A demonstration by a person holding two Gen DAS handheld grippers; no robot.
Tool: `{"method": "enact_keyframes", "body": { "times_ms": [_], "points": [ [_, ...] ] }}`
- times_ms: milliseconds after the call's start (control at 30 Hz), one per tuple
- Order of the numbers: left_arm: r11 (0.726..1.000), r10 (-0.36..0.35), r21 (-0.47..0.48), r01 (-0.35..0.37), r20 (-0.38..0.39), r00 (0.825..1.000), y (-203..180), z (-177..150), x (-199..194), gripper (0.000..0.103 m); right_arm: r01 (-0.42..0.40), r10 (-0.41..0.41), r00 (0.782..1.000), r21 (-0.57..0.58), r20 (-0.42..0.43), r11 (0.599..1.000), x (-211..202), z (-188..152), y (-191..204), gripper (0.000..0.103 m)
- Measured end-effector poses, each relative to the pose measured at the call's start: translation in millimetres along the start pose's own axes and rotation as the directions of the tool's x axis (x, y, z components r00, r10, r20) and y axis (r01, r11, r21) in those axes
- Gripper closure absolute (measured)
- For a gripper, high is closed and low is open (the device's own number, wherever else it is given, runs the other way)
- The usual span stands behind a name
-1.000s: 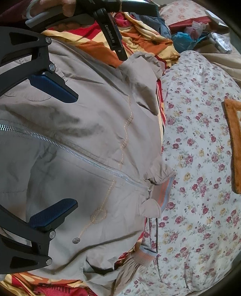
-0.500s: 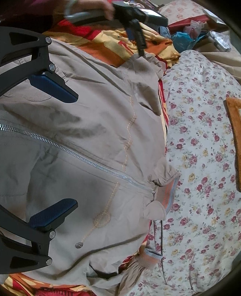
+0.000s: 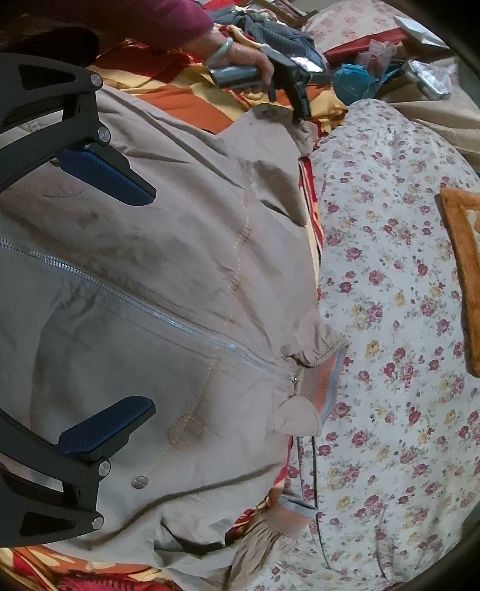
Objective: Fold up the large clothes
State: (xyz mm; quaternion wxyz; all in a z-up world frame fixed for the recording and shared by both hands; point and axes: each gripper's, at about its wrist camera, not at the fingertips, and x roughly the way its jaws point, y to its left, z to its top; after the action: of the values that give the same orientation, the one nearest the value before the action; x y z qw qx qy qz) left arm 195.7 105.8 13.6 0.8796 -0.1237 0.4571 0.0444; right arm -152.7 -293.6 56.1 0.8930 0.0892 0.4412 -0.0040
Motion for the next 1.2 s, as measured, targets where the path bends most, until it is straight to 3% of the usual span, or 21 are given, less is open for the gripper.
{"method": "enact_keyframes", "body": {
  "times_ms": [33, 67, 100, 267, 400, 500, 667, 733, 833, 900, 967, 1033, 1067, 1100, 1200],
  "points": [
    [1.000, -0.011, 0.005, 0.012, -0.033, 0.999, -1.2, 0.6, 8.8, 0.065, 0.001, -0.001, 1.000, 0.002, 0.001, 1.000, 0.1, 1.1, -1.6, 0.001],
    [1.000, -0.019, 0.004, 0.019, -0.052, 0.998, -1.5, 0.7, 13.9, 0.085, 0.003, -0.003, 1.000, 0.005, 0.002, 1.000, 0.4, 2.1, -3.5, 0.001],
    [1.000, -0.031, -0.003, 0.031, -0.061, 0.998, -1.0, 0.8, 16.8, 0.092, 0.003, -0.003, 1.000, 0.010, 0.003, 1.000, 0.8, 2.8, -5.8, 0.001],
    [0.994, -0.109, 0.014, 0.109, 0.010, 0.994, -10.4, -3.9, -20.4, 0.099, -0.008, 0.008, 1.000, 0.040, -0.003, 0.999, 1.5, 2.3, -17.8, 0.001],
    [0.968, -0.231, 0.119, 0.223, 0.058, 0.971, -47.3, -14.3, -81.5, 0.100, -0.026, 0.025, 1.000, 0.083, 0.010, 0.996, -4.2, 1.8, -28.8, 0.001],
    [0.924, -0.338, 0.218, 0.316, 0.071, 0.939, -92.1, -33.5, -132.5, 0.100, -0.037, 0.034, 0.999, 0.113, 0.031, 0.993, -12.1, 0.8, -36.0, 0.001],
    [0.809, -0.489, 0.367, 0.459, -0.014, 0.872, -173.4, -97.3, -189.7, 0.100, -0.028, 0.022, 0.999, 0.139, 0.047, 0.990, -23.3, -3.7, -46.3, 0.001],
    [0.762, -0.521, 0.410, 0.501, -0.070, 0.851, -203.3, -136.0, -198.0, 0.100, -0.024, 0.015, 0.998, 0.152, 0.055, 0.988, -27.6, -5.8, -52.4, 0.001],
    [0.708, -0.517, 0.466, 0.530, -0.168, 0.839, -247.8, -193.4, -190.6, 0.099, 0.010, -0.019, 0.999, 0.179, 0.049, 0.984, -30.3, -9.6, -63.4, 0.001],
    [0.673, -0.509, 0.486, 0.557, -0.242, 0.826, -266.8, -226.7, -179.7, 0.099, 0.022, -0.031, 0.999, 0.201, 0.044, 0.979, -31.7, -12.3, -72.8, 0.001],
    [0.629, -0.483, 0.511, 0.587, -0.334, 0.809, -282.5, -258.3, -167.1, 0.089, 0.035, -0.044, 0.998, 0.222, 0.035, 0.974, -31.5, -14.8, -81.8, 0.001],
    [0.592, -0.452, 0.522, 0.614, -0.416, 0.789, -290.5, -279.7, -160.1, 0.086, 0.047, -0.053, 0.998, 0.251, 0.017, 0.967, -30.4, -17.1, -91.3, 0.001],
    [0.578, -0.447, 0.533, 0.618, -0.428, 0.786, -289.8, -285.1, -162.6, 0.083, 0.042, -0.046, 0.999, 0.271, 0.005, 0.962, -29.4, -16.5, -96.3, 0.001],
    [0.564, -0.446, 0.552, 0.614, -0.422, 0.789, -284.8, -285.9, -169.9, 0.073, 0.032, -0.033, 0.999, 0.281, 0.000, 0.959, -28.9, -16.0, -98.5, 0.001],
    [0.542, -0.482, 0.578, 0.610, -0.381, 0.789, -254.8, -271.8, -198.1, 0.053, 0.019, -0.016, 1.000, 0.281, -0.012, 0.960, -26.0, -10.6, -100.6, 0.001]
  ]
}}
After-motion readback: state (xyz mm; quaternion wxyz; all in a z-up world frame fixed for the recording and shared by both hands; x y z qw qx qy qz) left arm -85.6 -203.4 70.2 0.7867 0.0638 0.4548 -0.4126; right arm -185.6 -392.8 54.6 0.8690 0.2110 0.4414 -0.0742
